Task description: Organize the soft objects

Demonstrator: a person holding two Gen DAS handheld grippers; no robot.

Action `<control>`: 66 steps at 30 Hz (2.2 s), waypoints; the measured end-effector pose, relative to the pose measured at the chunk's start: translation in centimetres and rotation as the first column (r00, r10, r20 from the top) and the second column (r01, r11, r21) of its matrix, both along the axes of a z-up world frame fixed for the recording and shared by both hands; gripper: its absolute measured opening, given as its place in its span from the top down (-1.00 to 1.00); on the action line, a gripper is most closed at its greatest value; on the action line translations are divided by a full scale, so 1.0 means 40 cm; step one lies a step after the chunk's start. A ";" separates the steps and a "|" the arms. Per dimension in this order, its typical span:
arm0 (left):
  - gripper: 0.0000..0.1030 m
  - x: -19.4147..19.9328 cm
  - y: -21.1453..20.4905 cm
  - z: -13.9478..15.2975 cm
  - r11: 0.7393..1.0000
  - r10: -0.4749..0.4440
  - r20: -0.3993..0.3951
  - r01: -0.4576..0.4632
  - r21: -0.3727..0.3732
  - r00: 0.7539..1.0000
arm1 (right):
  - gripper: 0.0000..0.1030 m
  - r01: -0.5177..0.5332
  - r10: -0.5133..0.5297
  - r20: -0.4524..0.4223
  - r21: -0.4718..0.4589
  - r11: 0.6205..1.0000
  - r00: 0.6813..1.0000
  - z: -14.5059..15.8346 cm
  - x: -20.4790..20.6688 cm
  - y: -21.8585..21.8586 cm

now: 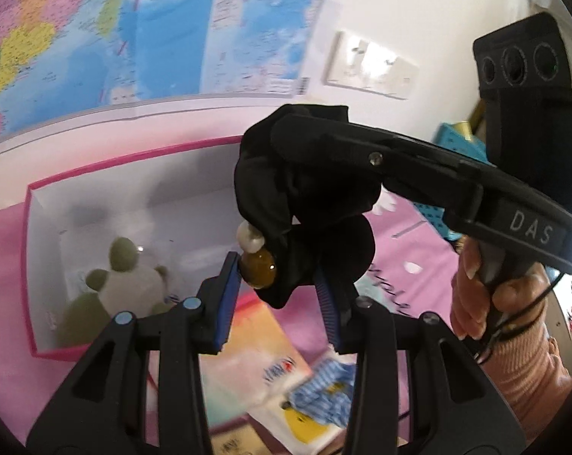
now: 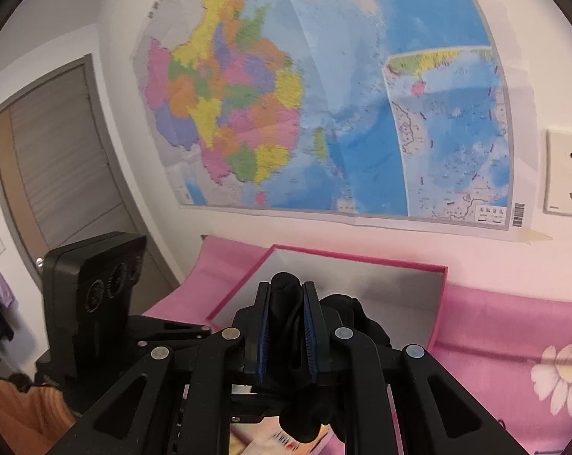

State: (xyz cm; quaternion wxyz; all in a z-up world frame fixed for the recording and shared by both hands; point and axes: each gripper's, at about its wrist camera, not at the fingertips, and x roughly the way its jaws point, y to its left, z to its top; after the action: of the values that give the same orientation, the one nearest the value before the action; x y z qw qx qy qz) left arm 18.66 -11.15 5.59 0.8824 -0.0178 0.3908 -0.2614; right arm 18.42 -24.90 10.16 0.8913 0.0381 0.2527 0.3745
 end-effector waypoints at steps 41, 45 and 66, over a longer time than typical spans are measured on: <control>0.06 -0.295 0.096 -0.064 0.998 -0.060 0.063 0.059 0.015 0.996 | -0.16 -0.069 0.080 -0.133 0.088 0.994 0.988 -0.061 -0.287 -0.089; 0.06 -0.332 0.099 -0.104 0.996 -0.091 0.038 0.090 0.027 0.995 | -0.16 -0.044 0.044 -0.177 0.006 0.999 0.983 -0.142 -0.350 -0.081; 0.06 -0.369 0.065 -0.221 0.984 -0.165 -0.083 0.170 0.052 0.983 | 0.00 -0.026 -0.015 -0.422 -0.091 0.996 0.906 -0.427 -0.430 -0.070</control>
State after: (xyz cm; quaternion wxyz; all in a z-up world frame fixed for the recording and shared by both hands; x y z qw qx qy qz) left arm 3.90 -8.55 -3.25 0.8415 0.0310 0.4326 -0.3220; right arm 1.23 -27.69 -6.92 0.8151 0.0755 0.4571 0.3477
